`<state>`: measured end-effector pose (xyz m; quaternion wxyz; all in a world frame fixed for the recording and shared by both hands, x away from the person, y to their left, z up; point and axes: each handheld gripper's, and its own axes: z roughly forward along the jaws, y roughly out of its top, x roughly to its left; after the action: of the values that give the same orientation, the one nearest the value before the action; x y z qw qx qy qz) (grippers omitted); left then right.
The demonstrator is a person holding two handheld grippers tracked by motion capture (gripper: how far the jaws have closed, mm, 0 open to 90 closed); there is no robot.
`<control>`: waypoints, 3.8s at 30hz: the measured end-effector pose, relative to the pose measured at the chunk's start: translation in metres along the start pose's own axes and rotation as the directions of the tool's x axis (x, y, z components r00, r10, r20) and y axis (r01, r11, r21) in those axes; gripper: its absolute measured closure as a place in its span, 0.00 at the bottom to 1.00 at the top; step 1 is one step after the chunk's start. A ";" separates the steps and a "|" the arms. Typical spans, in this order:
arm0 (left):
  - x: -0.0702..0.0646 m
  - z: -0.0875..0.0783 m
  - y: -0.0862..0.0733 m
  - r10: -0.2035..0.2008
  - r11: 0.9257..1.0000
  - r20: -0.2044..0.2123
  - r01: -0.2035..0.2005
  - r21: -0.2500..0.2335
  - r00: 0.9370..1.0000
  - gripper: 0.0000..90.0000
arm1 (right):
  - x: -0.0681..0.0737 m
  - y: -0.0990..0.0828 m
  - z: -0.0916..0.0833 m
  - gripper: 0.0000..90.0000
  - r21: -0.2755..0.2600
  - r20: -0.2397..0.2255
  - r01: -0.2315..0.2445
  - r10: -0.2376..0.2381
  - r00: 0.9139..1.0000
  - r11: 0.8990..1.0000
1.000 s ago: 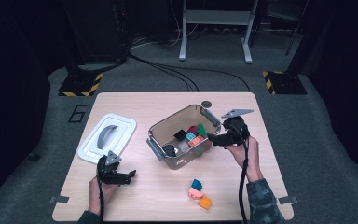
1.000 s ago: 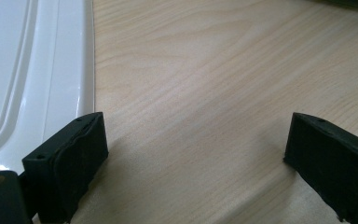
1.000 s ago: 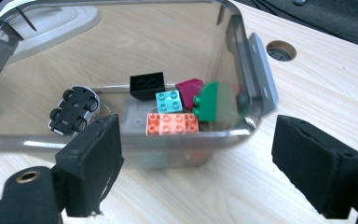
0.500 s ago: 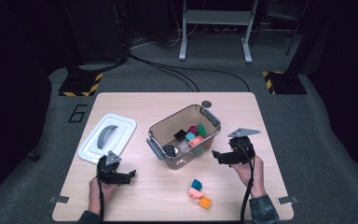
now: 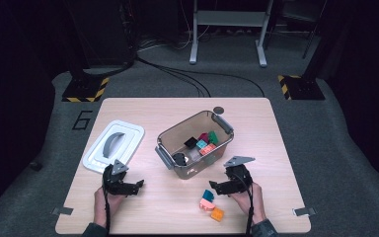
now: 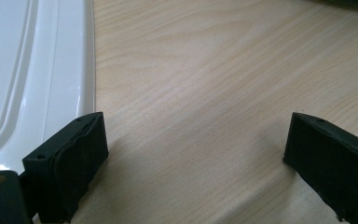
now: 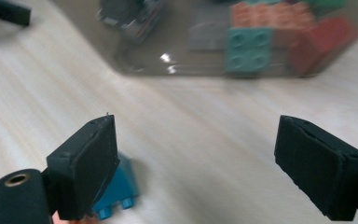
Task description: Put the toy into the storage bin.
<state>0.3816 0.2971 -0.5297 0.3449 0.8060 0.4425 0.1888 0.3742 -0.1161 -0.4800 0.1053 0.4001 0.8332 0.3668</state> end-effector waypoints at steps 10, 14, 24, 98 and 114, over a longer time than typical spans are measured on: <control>0.001 0.000 0.000 -0.002 1.000 0.000 0.002 0.006 1.000 0.07 | 0.026 -0.002 0.019 0.14 0.073 -0.071 0.085 -0.080 0.994 0.994; 0.000 0.001 0.000 -0.004 1.000 -0.011 0.004 -0.008 1.000 0.07 | 0.026 -0.003 0.023 0.15 0.100 -0.064 0.094 -0.088 0.994 0.991; 0.000 0.001 0.000 -0.003 1.000 -0.008 0.003 -0.006 1.000 0.07 | 0.013 -0.010 0.016 0.32 0.144 0.031 0.024 -0.029 0.999 0.989; 0.000 0.000 0.000 -0.008 1.000 -0.003 0.008 -0.003 1.000 0.07 | -0.095 0.032 -0.030 0.65 -0.014 0.193 -0.179 0.179 0.965 0.984; 0.000 0.000 0.000 -0.008 1.000 -0.003 0.008 -0.003 1.000 0.07 | -0.114 0.072 -0.034 0.65 -0.045 0.237 -0.173 0.179 0.955 0.984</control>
<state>0.3821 0.2970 -0.5297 0.3465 0.8033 0.4460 0.1891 0.4760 -0.1894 -0.4189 0.1766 0.5129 0.7711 0.3334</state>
